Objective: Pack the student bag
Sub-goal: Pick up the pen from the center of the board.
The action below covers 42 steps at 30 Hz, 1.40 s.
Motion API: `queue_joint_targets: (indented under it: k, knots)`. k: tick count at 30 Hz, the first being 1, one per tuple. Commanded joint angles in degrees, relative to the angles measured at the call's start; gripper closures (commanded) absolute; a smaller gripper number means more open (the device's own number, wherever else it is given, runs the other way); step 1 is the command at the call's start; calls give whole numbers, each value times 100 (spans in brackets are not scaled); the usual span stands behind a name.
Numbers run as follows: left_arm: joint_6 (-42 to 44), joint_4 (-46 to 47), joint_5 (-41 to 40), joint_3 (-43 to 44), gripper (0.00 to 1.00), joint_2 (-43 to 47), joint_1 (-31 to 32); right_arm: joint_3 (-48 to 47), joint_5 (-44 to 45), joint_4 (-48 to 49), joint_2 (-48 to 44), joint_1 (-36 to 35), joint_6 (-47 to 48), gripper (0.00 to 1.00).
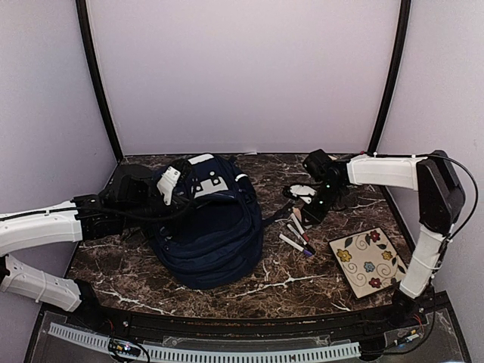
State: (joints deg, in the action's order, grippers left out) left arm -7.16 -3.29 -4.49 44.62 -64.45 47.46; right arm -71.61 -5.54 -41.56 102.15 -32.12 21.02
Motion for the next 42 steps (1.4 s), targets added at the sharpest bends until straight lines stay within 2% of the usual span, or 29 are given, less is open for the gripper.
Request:
queue_joint_targets:
  k: [1, 7, 14, 23, 39, 42]
  knots:
    - [-190, 392, 38, -82, 100, 339, -26, -551, 308, 119, 481, 322, -391, 75]
    - [-232, 448, 20, -177, 100, 406, -27, -1234, 260, -166, 1144, 509, -416, 75]
    - [-212, 516, 57, -183, 100, 304, -27, -1671, 174, -346, 1483, 531, -449, 71]
    - [-198, 540, 80, -182, 100, 218, -27, -1713, 107, -419, 1714, 523, -456, 64]
    - [-181, 514, 115, -196, 100, 174, -27, -1824, 192, -576, 2002, 521, -484, 63]
    - [-159, 518, 107, -193, 100, 153, -27, -1775, 282, -581, 1980, 518, -469, 67]
